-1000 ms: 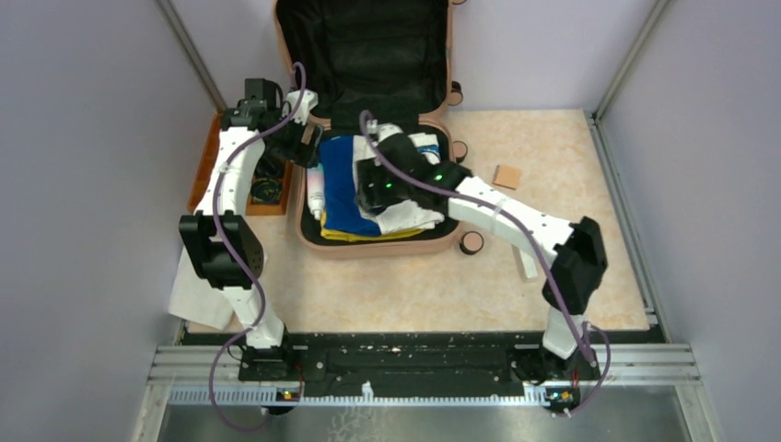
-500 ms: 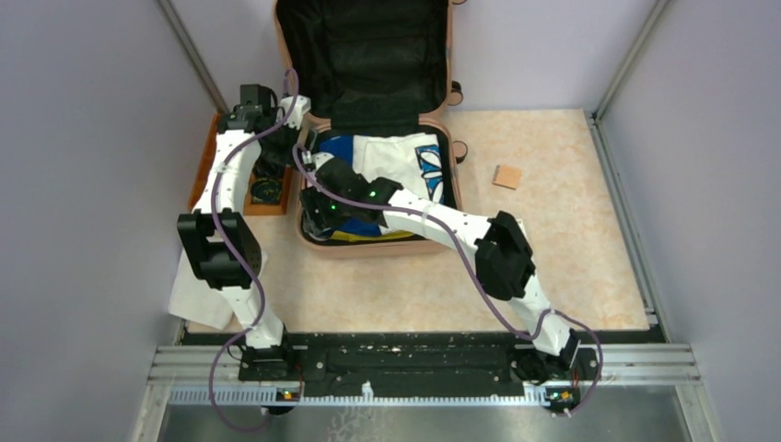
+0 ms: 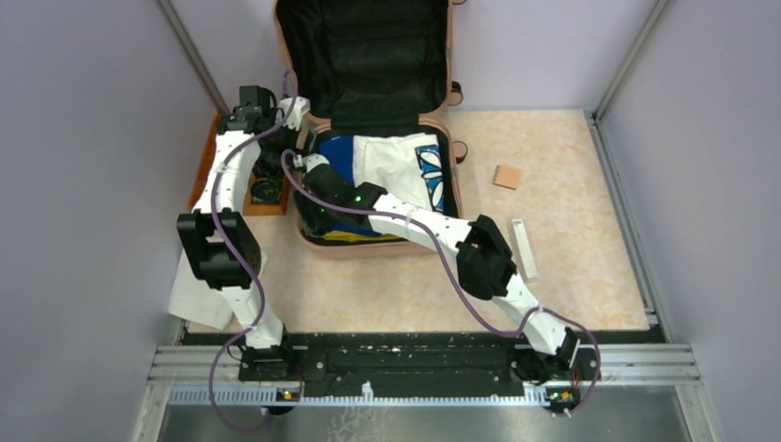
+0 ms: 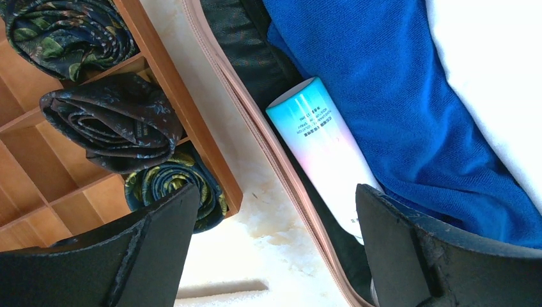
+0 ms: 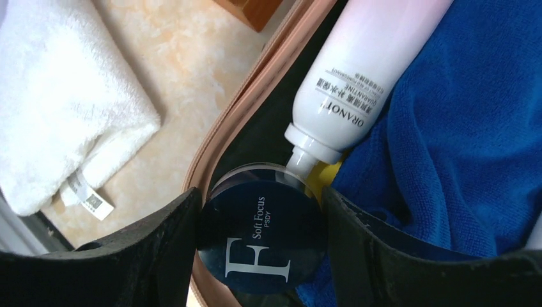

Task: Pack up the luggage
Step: Place the makeup in the luggage.

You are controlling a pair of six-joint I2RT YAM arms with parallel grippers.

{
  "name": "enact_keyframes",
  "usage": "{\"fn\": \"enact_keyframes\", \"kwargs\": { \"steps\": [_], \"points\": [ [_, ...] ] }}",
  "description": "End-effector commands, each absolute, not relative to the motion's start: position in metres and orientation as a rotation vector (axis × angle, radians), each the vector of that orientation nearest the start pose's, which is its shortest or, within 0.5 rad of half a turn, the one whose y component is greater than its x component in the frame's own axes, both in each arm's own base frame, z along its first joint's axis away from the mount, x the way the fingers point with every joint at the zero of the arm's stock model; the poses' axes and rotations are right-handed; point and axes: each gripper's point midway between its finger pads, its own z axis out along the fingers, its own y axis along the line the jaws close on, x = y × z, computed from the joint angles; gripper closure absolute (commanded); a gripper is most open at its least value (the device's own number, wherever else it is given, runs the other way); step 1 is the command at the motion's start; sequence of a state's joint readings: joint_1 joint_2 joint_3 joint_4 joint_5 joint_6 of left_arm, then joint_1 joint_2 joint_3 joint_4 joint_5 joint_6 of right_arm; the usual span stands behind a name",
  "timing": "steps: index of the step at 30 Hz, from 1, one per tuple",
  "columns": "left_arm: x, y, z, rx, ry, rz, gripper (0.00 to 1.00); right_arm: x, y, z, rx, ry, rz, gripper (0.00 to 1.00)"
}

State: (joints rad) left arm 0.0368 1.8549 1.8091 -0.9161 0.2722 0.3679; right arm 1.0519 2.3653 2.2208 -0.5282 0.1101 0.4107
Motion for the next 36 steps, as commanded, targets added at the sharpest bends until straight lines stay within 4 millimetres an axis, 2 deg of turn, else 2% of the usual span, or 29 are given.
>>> {"fn": "enact_keyframes", "kwargs": {
  "steps": [1,2,5,9,11,13,17,22,28,30,32,34,36],
  "points": [
    [0.452,-0.017,0.209,0.506,2.379,-0.175,0.01,0.342,0.534,0.131,-0.646,2.198,0.478,0.76],
    [0.452,-0.017,0.210,0.508,2.378,-0.175,0.01,0.342,0.534,0.124,-0.650,2.211,0.459,0.73],
    [0.452,-0.018,0.214,0.510,2.369,-0.179,0.01,0.341,0.531,0.119,-0.656,2.230,0.426,0.55],
    [0.451,-0.019,0.218,0.511,2.364,-0.187,0.01,0.334,0.537,0.137,-0.650,2.211,0.514,0.44],
    [0.451,-0.020,0.220,0.515,2.363,-0.194,0.01,0.332,0.542,0.157,-0.631,2.184,0.571,0.36],
    [0.451,-0.022,0.223,0.517,2.355,-0.204,0.01,0.328,0.548,0.184,-0.610,2.154,0.654,0.23],
    [0.451,-0.022,0.228,0.516,2.349,-0.202,0.01,0.319,0.549,0.233,-0.575,2.096,0.770,0.12],
    [0.451,-0.021,0.228,0.515,2.349,-0.199,0.01,0.312,0.535,0.275,-0.539,2.048,0.810,0.10],
    [0.452,-0.022,0.226,0.509,2.353,-0.205,0.01,0.299,0.529,0.308,-0.515,2.004,0.969,0.14],
    [0.450,-0.024,0.224,0.525,2.355,-0.216,0.01,0.308,0.516,0.315,-0.469,2.008,0.996,0.14],
    [0.446,-0.029,0.219,0.565,2.354,-0.257,0.01,0.325,0.488,0.320,-0.396,2.028,0.997,0.14],
    [0.440,-0.038,0.210,0.591,2.366,-0.303,0.01,0.353,0.444,0.316,-0.291,2.046,0.930,0.14],
    [0.437,-0.046,0.199,0.616,2.382,-0.298,0.01,0.387,0.382,0.288,-0.132,2.106,0.820,0.12]
  ]
}}
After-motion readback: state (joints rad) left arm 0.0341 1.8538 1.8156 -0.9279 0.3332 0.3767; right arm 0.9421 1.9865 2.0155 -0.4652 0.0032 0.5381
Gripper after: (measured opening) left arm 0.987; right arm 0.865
